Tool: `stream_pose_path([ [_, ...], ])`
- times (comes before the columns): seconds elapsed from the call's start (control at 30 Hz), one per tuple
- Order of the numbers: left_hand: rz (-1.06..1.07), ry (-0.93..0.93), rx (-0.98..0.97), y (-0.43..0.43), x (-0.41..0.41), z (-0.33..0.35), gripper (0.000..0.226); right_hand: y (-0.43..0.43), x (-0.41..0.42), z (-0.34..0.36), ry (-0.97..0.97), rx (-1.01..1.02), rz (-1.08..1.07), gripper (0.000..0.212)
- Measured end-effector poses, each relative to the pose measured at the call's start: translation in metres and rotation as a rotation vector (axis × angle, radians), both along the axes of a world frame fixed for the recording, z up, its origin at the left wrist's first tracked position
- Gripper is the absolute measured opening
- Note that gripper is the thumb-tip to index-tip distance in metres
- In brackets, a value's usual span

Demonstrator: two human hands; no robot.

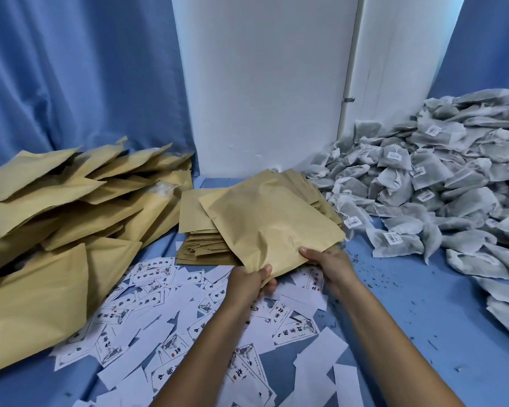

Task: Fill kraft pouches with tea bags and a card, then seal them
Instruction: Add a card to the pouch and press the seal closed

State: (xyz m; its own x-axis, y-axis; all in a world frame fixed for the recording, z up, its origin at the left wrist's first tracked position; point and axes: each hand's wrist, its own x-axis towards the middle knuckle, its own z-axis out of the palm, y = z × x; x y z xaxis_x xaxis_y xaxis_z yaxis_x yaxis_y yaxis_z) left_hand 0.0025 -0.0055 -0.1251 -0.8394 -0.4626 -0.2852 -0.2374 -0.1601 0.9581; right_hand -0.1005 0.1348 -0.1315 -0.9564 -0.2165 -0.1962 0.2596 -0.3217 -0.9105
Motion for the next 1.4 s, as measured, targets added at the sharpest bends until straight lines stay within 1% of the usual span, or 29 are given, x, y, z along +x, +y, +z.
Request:
stream_pose_path([
  [0.1, -0.003, 0.001, 0.024, -0.001, 0.002, -0.002, 0.017, 0.002, -0.001, 0.008, 0.034, 0.047, 0.035, 0.015],
  [0.23, -0.005, 0.007, 0.039, -0.005, -0.001, 0.003, 0.024, 0.01, -0.009, 0.009, -0.083, -0.109, -0.053, 0.015],
  [0.37, -0.04, -0.004, 0.044, -0.008, 0.003, 0.004, 0.028, 0.016, -0.011, 0.013, -0.077, -0.095, -0.044, 0.018],
  [0.47, -0.037, -0.011, 0.016, -0.014, 0.003, 0.004, 0.027, 0.018, -0.011, 0.017, -0.106, -0.122, -0.11, 0.016],
  [0.53, -0.051, -0.001, 0.072, -0.019, 0.006, 0.005, 0.019, 0.024, -0.013, 0.018, -0.11, -0.09, -0.125, 0.016],
  [0.6, -0.083, 0.043, 0.227, -0.023, 0.009, 0.007, 0.01, 0.025, -0.014, 0.016, -0.106, -0.06, -0.138, 0.016],
  [0.63, -0.081, 0.067, 0.302, -0.024, 0.009, 0.007, 0.013, 0.024, -0.015, 0.015, -0.103, -0.048, -0.151, 0.015],
  [0.67, -0.077, 0.072, 0.329, -0.025, 0.009, 0.007, 0.017, 0.021, -0.015, 0.015, -0.095, -0.034, -0.164, 0.014],
  [0.73, -0.068, 0.034, 0.266, -0.027, 0.011, 0.005, 0.022, 0.019, -0.014, 0.016, -0.026, 0.071, -0.146, 0.01],
  [0.8, -0.04, 0.037, 0.191, -0.033, 0.014, 0.004, 0.023, 0.02, -0.012, 0.02, 0.069, 0.235, -0.029, 0.005],
  [0.83, -0.018, 0.068, 0.152, -0.037, 0.015, 0.005, 0.023, 0.021, -0.013, 0.023, 0.09, 0.271, 0.044, 0.01],
  [0.9, 0.036, 0.148, 0.084, -0.049, 0.017, 0.011, 0.029, 0.016, -0.013, 0.029, 0.087, 0.288, 0.152, 0.029],
  [0.97, 0.045, 0.195, 0.075, -0.061, 0.016, 0.022, 0.05, 0.004, -0.01, 0.039, 0.112, 0.371, 0.173, 0.042],
  [1.0, 0.035, 0.2, 0.079, -0.067, 0.016, 0.029, 0.056, -0.003, -0.008, 0.043, 0.133, 0.388, 0.178, 0.044],
  [1.07, 0.019, 0.211, 0.103, -0.076, 0.016, 0.04, 0.056, -0.019, -0.002, 0.052, 0.162, 0.306, 0.185, 0.045],
  [1.13, 0.034, 0.235, 0.158, -0.087, 0.019, 0.048, 0.046, -0.035, 0.004, 0.06, 0.163, 0.221, 0.148, 0.047],
  [1.2, 0.047, 0.22, 0.188, -0.099, 0.027, 0.057, 0.038, -0.051, 0.009, 0.066, 0.1, 0.198, 0.11, 0.045],
  [1.27, 0.073, 0.225, 0.192, -0.112, 0.037, 0.064, 0.035, -0.068, 0.016, 0.069, 0.02, 0.172, 0.151, 0.044],
  [1.33, 0.113, 0.301, 0.198, -0.126, 0.046, 0.07, 0.034, -0.083, 0.024, 0.077, 0.057, 0.12, 0.175, 0.043],
  [1.4, 0.136, 0.367, 0.165, -0.138, 0.055, 0.082, 0.035, -0.1, 0.034, 0.088, 0.143, 0.018, 0.149, 0.042],
])
